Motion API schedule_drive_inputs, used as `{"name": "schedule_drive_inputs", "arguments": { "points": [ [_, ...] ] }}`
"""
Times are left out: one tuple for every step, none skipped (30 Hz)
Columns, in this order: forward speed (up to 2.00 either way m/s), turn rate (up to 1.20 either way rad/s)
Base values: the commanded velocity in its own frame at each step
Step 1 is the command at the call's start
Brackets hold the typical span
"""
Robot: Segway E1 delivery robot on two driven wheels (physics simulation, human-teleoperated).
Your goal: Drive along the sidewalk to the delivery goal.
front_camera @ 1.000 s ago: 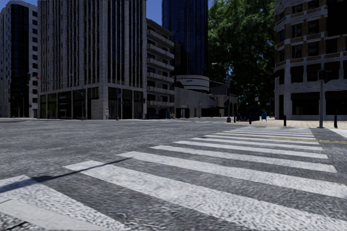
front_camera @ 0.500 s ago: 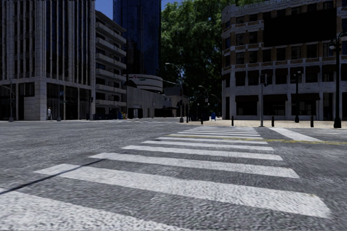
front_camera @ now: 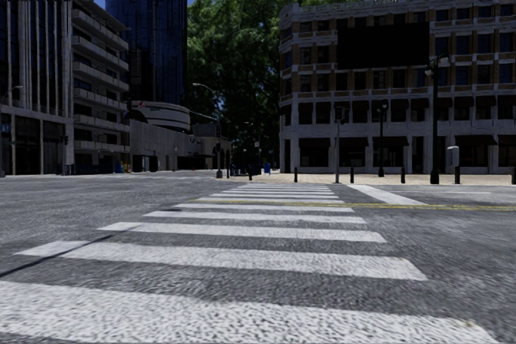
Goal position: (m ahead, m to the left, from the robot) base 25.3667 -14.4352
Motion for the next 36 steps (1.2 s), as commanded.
{"name": "schedule_drive_inputs", "arguments": {
  "points": [
    [1.36,-0.61],
    [1.36,-0.61],
    [1.36,-0.61],
    [1.37,-0.61],
    [1.37,-0.60],
    [1.37,-0.60],
    [1.37,-0.60],
    [1.37,-0.60],
    [1.37,-0.59],
    [1.37,-0.55],
    [1.38,-0.33],
    [1.38,-0.13],
    [1.38,-0.13],
    [1.44,0.00],
    [1.68,0.00],
    [2.00,0.00],
    [2.00,0.00],
    [2.00,0.00],
    [2.00,0.00],
    [2.00,0.00],
    [2.00,0.00],
    [2.00,0.00],
    [2.00,0.00],
    [2.00,0.00],
    [2.00,0.00],
    [2.00,0.00],
    [2.00,0.00],
    [2.00,0.00],
    [2.00,0.00],
    [2.00,0.00],
    [2.00,0.00],
    [2.00,0.00],
    [2.00,0.00],
    [2.00,0.00],
    [2.00,0.00],
    [2.00,0.00]
  ]
}}
